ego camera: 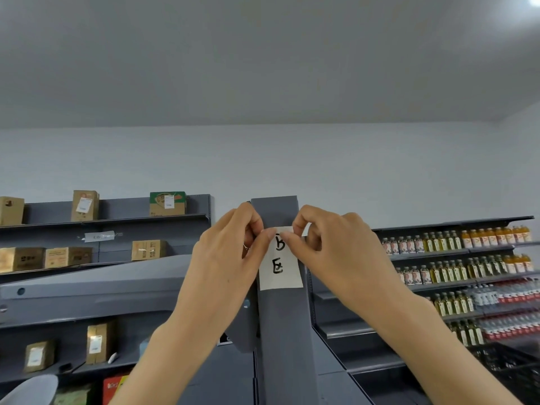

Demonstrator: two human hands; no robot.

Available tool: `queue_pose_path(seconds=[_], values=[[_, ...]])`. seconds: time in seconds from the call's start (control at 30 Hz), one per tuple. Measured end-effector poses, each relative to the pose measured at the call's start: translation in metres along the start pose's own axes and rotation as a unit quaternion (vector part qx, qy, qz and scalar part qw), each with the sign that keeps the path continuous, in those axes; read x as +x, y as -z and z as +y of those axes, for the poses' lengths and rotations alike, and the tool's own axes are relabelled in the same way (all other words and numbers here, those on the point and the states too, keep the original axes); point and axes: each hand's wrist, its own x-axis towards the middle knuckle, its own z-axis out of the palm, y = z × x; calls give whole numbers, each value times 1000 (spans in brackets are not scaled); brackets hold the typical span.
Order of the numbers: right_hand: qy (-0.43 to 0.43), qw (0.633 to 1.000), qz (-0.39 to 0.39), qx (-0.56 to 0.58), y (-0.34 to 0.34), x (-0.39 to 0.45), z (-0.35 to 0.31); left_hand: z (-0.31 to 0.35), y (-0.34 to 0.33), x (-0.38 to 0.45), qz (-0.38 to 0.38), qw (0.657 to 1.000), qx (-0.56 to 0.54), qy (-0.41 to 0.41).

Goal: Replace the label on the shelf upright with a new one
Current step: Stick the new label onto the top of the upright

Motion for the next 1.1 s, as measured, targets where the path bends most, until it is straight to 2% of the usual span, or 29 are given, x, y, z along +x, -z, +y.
queue_pose_path(seconds=[0.3, 0.47, 0.7, 0.77, 0.83, 0.87, 0.93, 1.1], values=[[-19, 999, 19, -26, 5, 3, 2, 2, 3, 2, 0, 1000, 28, -5], [6, 998, 39, -53, 4, 2, 3, 3, 6, 0, 20, 994, 99, -34], [-7, 997, -37, -66, -6, -27, 6, -6, -2, -28, 3, 993, 110, -41], [7, 999, -13, -47, -11, -33, 7, -10, -5, -35, 31, 990, 123, -54], [56, 995, 80, 0, -20, -38, 7, -13, -9, -39, 56, 984, 151, -79], [79, 989, 119, 25, -25, -40, 7, -13, -10, -40, 51, 980, 168, -91], [115, 982, 134, 62, -39, -42, 5, -13, -15, -41, 12, 972, 202, -117], [140, 987, 62, 51, -73, -41, -2, -21, -36, -48, -59, 959, 242, -137]])
